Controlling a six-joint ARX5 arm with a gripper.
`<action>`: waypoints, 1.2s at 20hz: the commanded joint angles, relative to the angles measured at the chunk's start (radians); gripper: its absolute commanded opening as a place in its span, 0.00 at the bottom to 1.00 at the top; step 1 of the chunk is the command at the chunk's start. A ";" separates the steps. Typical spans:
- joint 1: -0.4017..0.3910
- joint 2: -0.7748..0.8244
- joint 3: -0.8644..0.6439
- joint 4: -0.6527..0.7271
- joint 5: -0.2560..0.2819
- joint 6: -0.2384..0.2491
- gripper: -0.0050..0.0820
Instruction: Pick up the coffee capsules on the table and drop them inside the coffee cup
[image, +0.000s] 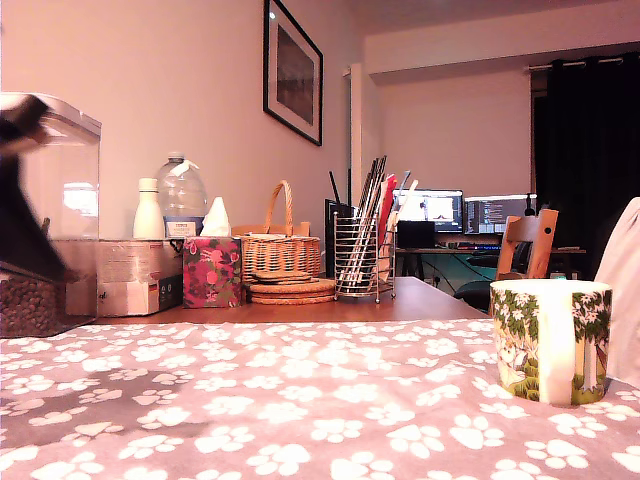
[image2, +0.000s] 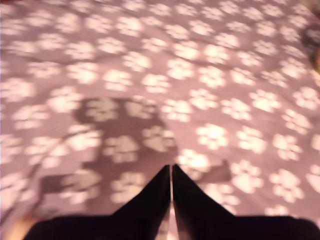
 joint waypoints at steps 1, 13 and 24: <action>-0.002 -0.042 -0.019 -0.032 -0.023 -0.010 0.03; -0.002 -0.386 -0.081 -0.311 -0.148 -0.139 0.03; -0.002 -0.466 -0.095 -0.351 -0.187 -0.209 0.03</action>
